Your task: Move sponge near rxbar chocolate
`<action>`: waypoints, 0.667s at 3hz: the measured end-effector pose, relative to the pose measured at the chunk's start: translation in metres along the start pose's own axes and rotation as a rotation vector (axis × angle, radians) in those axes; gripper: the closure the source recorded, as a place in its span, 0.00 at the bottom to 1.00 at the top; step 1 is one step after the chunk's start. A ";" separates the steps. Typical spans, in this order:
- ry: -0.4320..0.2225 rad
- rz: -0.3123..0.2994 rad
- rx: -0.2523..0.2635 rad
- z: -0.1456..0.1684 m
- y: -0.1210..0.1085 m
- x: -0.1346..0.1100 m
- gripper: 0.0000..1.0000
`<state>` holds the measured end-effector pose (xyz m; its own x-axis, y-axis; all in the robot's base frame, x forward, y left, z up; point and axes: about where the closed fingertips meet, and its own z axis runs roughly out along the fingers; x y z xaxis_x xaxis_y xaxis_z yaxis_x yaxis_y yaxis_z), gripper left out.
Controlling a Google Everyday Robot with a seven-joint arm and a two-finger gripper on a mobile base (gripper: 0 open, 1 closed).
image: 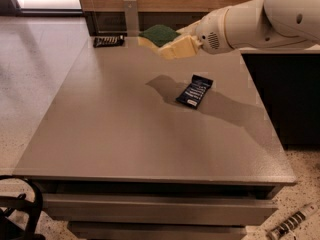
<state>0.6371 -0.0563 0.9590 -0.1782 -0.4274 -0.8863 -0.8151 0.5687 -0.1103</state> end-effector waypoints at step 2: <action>0.031 0.130 0.118 0.033 -0.058 -0.006 1.00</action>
Offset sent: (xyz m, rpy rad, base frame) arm 0.0970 -0.0177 -0.0079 0.0212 0.0813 -0.2673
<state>0.7035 -0.0638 0.9559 -0.2966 -0.3650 -0.8825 -0.7140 0.6984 -0.0489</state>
